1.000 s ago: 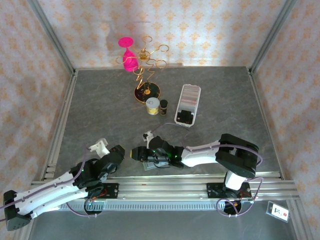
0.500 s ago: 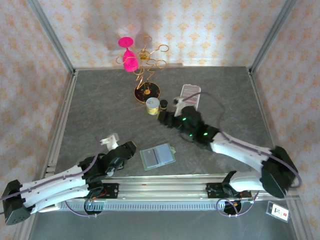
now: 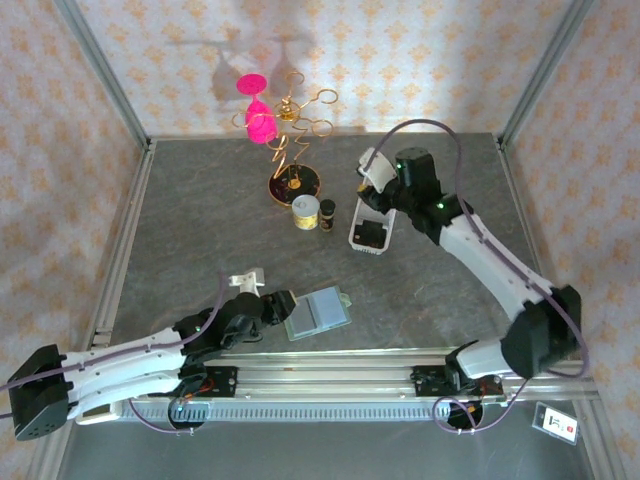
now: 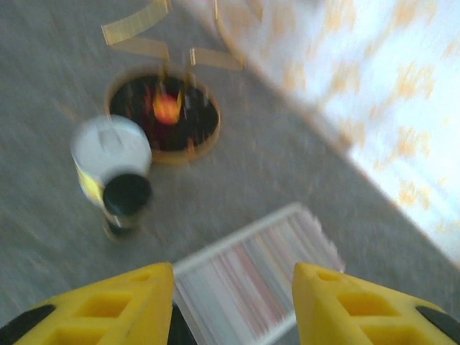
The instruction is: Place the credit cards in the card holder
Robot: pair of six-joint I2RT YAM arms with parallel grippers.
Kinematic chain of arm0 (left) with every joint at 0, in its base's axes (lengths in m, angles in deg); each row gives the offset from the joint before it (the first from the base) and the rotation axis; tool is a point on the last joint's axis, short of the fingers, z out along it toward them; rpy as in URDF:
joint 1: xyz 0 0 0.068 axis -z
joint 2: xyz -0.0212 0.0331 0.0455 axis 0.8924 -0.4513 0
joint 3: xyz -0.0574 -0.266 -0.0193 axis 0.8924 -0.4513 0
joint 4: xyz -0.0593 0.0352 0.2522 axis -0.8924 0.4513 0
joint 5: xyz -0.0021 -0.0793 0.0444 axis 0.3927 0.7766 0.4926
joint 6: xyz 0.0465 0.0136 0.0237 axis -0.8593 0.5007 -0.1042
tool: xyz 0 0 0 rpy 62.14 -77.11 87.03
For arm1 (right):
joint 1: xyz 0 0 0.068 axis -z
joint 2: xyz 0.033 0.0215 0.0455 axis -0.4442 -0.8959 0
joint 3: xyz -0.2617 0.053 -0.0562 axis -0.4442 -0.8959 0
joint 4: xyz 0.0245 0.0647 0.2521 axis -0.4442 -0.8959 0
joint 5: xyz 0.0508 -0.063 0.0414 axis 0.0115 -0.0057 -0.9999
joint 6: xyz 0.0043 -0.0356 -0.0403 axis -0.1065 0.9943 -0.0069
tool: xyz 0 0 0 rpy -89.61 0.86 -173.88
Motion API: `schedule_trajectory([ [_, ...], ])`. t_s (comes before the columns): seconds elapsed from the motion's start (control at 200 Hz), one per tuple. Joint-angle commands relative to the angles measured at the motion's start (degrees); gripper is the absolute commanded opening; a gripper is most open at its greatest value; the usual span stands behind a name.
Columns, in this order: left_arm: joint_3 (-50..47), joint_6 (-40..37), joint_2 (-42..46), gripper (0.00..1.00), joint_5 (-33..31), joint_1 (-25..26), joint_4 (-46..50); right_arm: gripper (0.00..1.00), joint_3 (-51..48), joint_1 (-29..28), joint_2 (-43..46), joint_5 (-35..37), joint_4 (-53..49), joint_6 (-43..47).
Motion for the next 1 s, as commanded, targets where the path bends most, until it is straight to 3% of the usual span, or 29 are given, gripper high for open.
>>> schedule_trajectory([
  [0.0, -2.24, -2.21, 2.61, 0.40, 3.90, 0.08, -1.62, 0.47, 0.96, 0.79, -6.23, 0.45, -11.65, 7.67],
  [0.125, -3.25, -2.75, 4.27, 0.39, 5.32, 0.09, -0.51, 0.47, 1.82, 1.06, -10.99, -1.32, -11.45, 7.72],
  [0.285, -4.93, -1.76, 5.09, 0.39, 5.61, 0.07, -2.02, 0.45, 4.99, 1.09, -15.62, 3.23, -10.74, 4.26],
  [0.606, -5.30, -1.77, 4.22, 0.37, 7.01, 0.06, -3.26, 0.55, 6.58, 1.16, -19.81, 0.99, -11.80, 5.17],
  [0.991, -5.87, -1.43, 4.24, 0.36, 7.12, 0.04, -3.37, 0.57, 5.68, 1.12, -21.33, 3.36, -10.93, 6.27],
])
